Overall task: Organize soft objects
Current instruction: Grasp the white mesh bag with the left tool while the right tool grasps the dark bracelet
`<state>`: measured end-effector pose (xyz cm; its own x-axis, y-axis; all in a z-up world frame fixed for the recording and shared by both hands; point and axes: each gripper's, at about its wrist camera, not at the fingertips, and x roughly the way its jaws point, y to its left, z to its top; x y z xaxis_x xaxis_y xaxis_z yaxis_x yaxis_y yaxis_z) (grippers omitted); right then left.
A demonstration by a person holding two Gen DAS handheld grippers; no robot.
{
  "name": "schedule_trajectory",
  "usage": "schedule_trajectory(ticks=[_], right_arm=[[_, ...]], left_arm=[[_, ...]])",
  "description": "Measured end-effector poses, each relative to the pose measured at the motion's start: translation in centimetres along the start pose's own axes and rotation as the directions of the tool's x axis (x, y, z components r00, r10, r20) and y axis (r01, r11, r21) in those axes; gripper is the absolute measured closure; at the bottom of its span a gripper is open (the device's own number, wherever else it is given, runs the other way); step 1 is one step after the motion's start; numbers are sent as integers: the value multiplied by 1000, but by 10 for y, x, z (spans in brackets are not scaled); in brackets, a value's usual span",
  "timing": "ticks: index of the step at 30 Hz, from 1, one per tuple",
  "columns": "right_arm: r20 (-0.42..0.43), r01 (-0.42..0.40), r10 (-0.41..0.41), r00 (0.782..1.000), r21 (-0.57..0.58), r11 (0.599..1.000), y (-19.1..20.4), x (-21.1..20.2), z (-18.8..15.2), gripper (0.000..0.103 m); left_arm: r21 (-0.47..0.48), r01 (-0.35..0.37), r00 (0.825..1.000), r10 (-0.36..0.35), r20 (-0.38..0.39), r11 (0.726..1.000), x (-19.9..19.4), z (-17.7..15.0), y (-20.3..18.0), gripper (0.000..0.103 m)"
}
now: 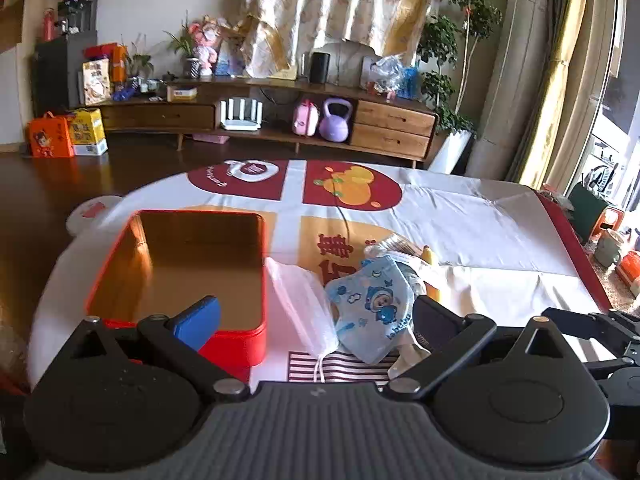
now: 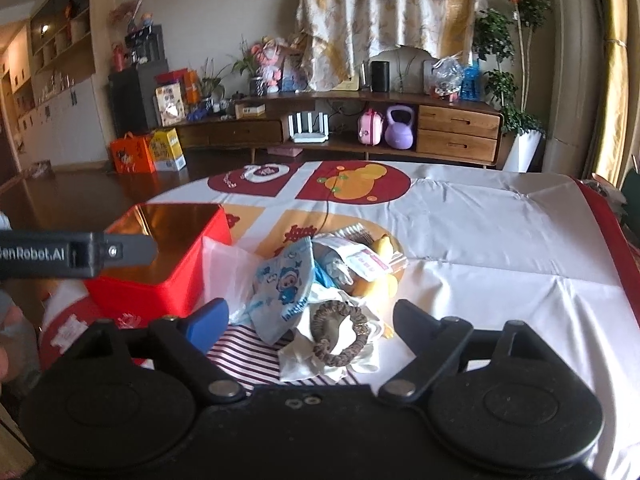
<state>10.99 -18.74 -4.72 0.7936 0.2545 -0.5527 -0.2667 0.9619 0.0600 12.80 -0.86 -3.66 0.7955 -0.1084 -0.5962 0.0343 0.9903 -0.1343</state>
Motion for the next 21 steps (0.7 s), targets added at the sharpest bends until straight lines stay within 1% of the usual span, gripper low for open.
schedule_trajectory(ticks=[4,7,9,12,16,17,19,21], right_arm=[[-34,-5,3,999,-40,999,-5,18,-2,24],[-59,-4,0,998,-58,998,-9,30,-5,28],[-75,-7,2,997,-67,998,-11,36,-9,30],[-105,-2,-7,994,-82,997,-15,48,-14,34],[-135,-12,-1,991,-92,996,-20,60,-20,38],[-141,-13,0,990,-92,996,-21,63,-21,39],[-151,-17,3,989,-92,996,-22,67,-22,43],[-155,-22,7,988,-96,995,-22,71,-23,46]], left_arm=[[48,-5,1000,6,-15,999,22,-1,-9,0],[72,0,999,3,-45,997,39,-7,-15,0],[68,5,997,0,-72,998,51,-13,-17,0],[36,3,993,2,-118,999,69,-19,-16,1],[25,2,989,2,-150,1000,82,-25,-17,1],[27,0,988,4,-156,1000,84,-26,-19,3],[35,-2,987,8,-163,999,88,-28,-22,11],[44,1,985,6,-171,999,91,-29,-25,15]])
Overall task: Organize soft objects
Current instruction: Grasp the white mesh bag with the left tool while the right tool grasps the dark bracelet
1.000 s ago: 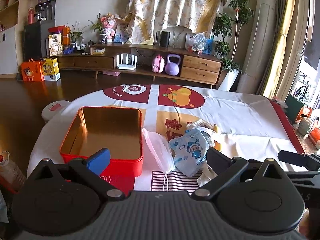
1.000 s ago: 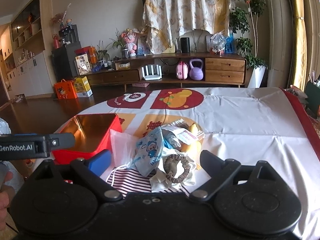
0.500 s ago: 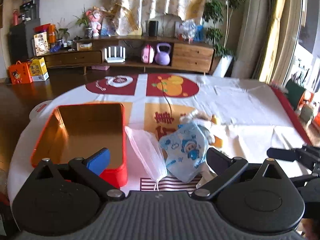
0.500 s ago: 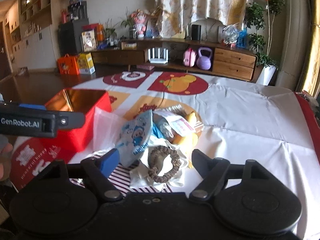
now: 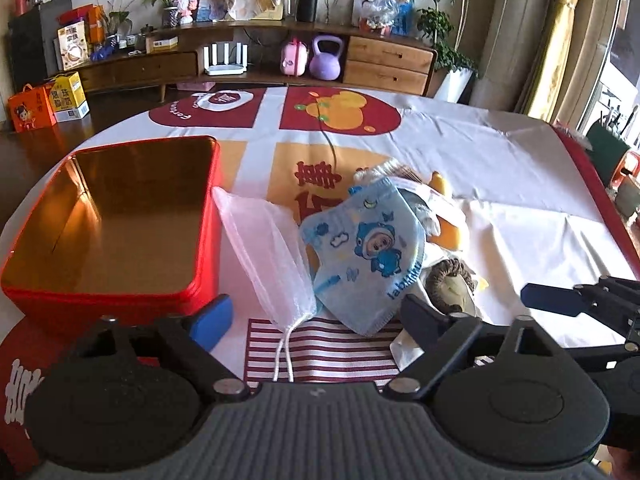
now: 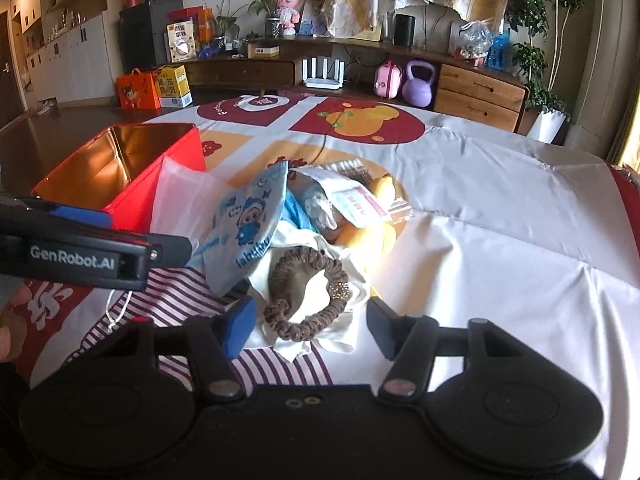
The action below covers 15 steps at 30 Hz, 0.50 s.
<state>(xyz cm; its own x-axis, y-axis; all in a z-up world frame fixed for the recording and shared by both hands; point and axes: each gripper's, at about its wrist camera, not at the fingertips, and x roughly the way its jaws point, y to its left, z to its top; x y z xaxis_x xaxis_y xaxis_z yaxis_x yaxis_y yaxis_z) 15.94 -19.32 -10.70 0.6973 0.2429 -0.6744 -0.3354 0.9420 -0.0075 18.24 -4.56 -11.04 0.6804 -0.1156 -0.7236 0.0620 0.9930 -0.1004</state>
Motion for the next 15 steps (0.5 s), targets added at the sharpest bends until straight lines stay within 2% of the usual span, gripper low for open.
schedule_trajectory(ticks=[4,8,11,15], right_arm=[[-6,-11,11,1000,-14,1000,1,5,-1,51],[-6,-15,15,1000,-45,999,7,6,-3,55],[-3,-14,14,1000,-72,997,12,8,-4,65],[0,-22,22,1000,-90,996,15,11,-4,69]], left_arm=[[14,-9,1000,9,-19,1000,9,-1,-5,16],[-11,-21,998,21,-52,1000,20,-1,-1,17],[-25,-28,997,27,-71,999,29,-1,1,20],[-26,-39,996,37,-76,999,37,2,2,20]])
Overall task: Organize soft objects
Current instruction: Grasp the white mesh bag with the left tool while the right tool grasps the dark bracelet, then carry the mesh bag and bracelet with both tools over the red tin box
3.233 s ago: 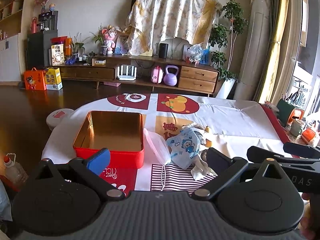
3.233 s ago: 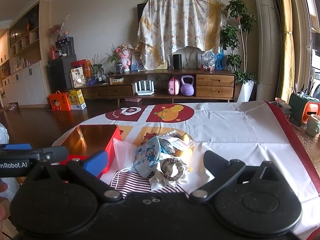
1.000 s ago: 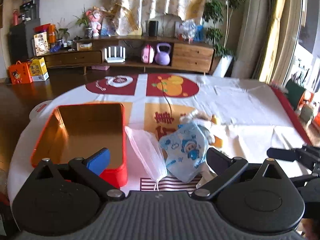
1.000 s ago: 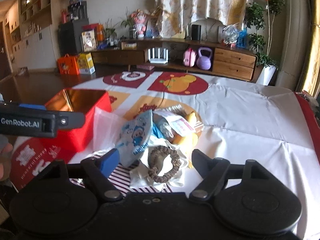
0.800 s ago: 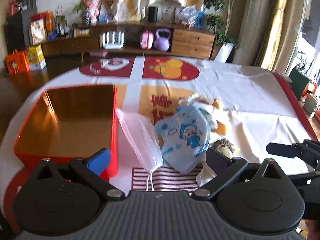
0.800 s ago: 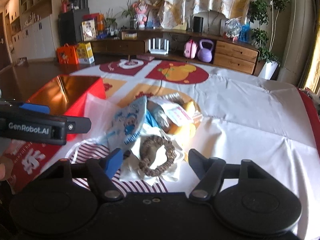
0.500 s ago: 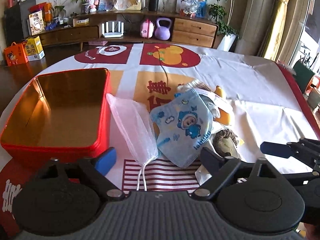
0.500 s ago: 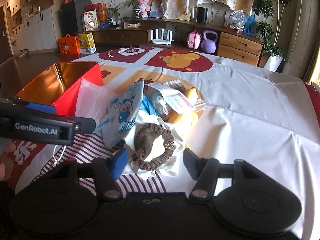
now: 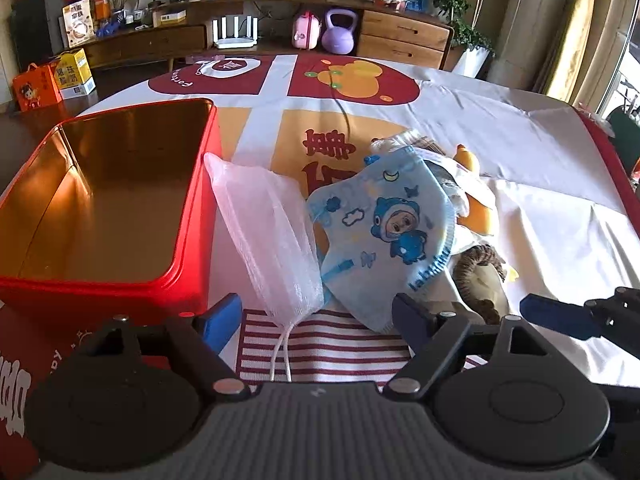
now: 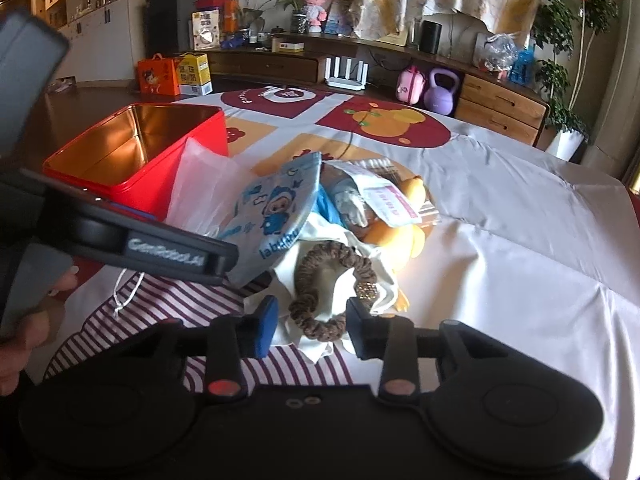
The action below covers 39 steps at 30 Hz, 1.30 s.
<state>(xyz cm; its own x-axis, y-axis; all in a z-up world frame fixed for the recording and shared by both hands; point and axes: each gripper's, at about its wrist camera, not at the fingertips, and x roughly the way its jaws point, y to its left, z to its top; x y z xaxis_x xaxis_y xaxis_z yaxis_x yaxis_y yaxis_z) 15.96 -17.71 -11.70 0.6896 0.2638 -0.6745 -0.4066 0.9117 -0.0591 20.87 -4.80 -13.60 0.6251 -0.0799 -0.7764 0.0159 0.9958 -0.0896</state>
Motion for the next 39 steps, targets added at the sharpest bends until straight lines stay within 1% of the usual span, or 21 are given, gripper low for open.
schedule_trajectory(ticks=[4,5,6,7,8,11,13,15,17,19,21,23,24,25,30,34,36,37,39], right_arm=[[11,-5,6,1000,-25,1000,5,1,3,74],[10,-8,8,1000,-31,999,5,3,4,75],[6,-7,7,1000,-39,999,6,5,4,77],[2,-2,2,1000,-43,999,7,8,5,81],[-3,-1,1,1000,-41,999,6,10,5,86],[-15,-6,5,1000,-28,1000,3,15,5,87],[-20,-19,19,1000,-18,1000,1,15,4,87],[-29,-23,22,999,-13,1000,1,16,1,89],[-35,-25,24,999,-8,1000,1,16,0,91],[-28,-25,25,999,0,1000,0,14,1,93],[-18,-25,25,1000,9,1000,-2,11,2,94],[-9,-23,23,1000,22,999,-4,7,2,95],[-5,-21,21,1000,29,999,-5,6,3,95],[-3,-20,20,1000,35,999,-6,4,3,95],[27,-24,22,999,67,997,-14,-12,9,95],[54,-36,31,998,101,994,-22,-26,15,95],[63,-23,17,998,95,995,-24,-31,15,95],[59,-19,14,998,86,996,-23,-32,13,95],[17,-25,24,1000,81,996,-22,-29,5,95]], left_arm=[[-8,-6,1000,6,-4,1000,8,3,1,21],[-7,-8,1000,7,-5,1000,9,4,1,24],[-6,-7,1000,7,-8,1000,11,4,1,30],[-9,-4,1000,4,-14,1000,14,5,2,34],[-15,-1,1000,0,-21,1000,16,6,3,34],[-32,-2,1000,1,-28,999,22,7,7,36],[-36,5,999,-6,-34,999,24,6,8,42],[-24,4,1000,-5,-28,1000,25,6,7,44],[-11,9,1000,-9,-25,1000,25,6,5,53],[-10,11,1000,-11,-23,1000,24,7,6,68],[-11,7,1000,-7,-21,1000,23,7,8,70],[-15,9,1000,-9,-17,1000,22,8,9,75],[-15,11,1000,-12,-17,1000,21,8,10,81],[-13,13,1000,-13,-15,1000,19,8,10,83],[16,14,1000,-15,27,1000,5,11,7,89],[23,18,998,-19,59,1000,-9,15,8,89],[16,19,997,-20,69,1000,-15,17,10,90],[14,18,997,-19,73,1000,-17,16,11,90],[16,16,997,-17,75,1000,-21,15,11,90]])
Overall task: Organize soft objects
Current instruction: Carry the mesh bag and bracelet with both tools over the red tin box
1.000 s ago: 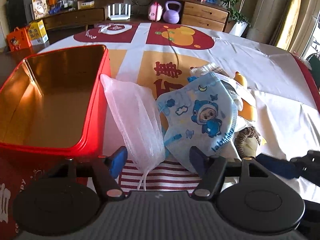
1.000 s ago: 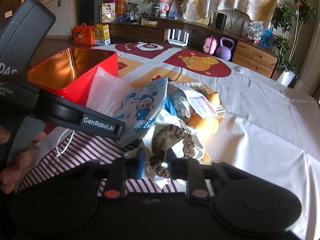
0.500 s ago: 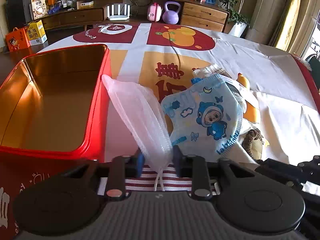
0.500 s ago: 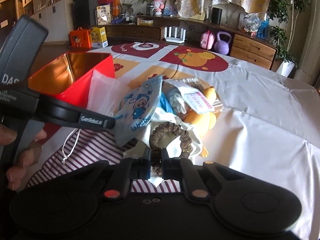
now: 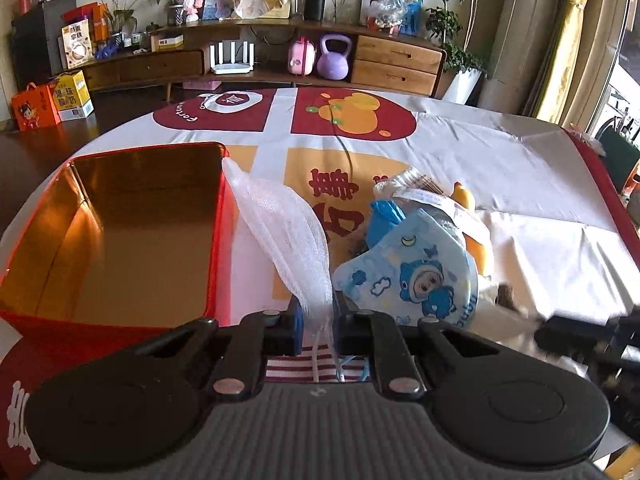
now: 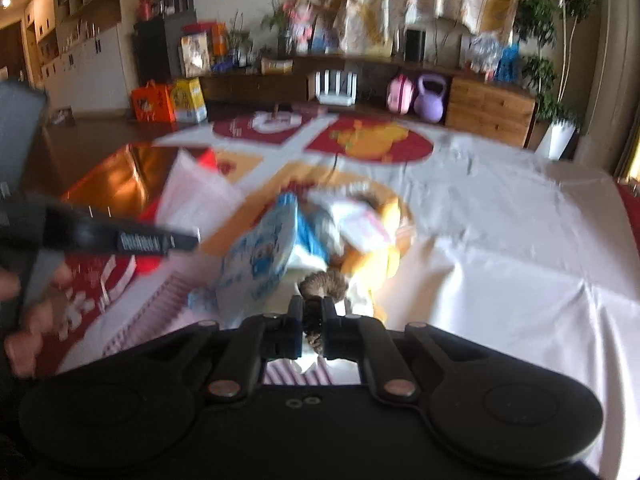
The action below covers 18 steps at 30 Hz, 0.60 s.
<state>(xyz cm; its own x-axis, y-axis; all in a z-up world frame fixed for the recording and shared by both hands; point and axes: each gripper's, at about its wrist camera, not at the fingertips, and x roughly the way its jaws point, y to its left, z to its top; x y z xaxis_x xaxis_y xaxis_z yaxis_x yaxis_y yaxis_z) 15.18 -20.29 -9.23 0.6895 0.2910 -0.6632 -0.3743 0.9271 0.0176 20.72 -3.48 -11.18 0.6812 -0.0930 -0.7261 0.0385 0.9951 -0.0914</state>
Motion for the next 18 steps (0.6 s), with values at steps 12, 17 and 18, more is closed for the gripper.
schedule_trajectory(ticks=[12,17,18], right_arm=[[-60,-26,29,998,58,998,-4,2,-17,84],[-57,-25,29,998,79,997,-4,11,-7,84],[-61,-28,33,998,85,996,-4,14,-5,84]], left_arm=[[-3,2,1000,-2,-17,1000,-7,-12,3,90],[0,7,1000,-7,-23,1000,-5,-12,3,90],[2,9,1000,-9,-24,1000,-4,-12,2,90]])
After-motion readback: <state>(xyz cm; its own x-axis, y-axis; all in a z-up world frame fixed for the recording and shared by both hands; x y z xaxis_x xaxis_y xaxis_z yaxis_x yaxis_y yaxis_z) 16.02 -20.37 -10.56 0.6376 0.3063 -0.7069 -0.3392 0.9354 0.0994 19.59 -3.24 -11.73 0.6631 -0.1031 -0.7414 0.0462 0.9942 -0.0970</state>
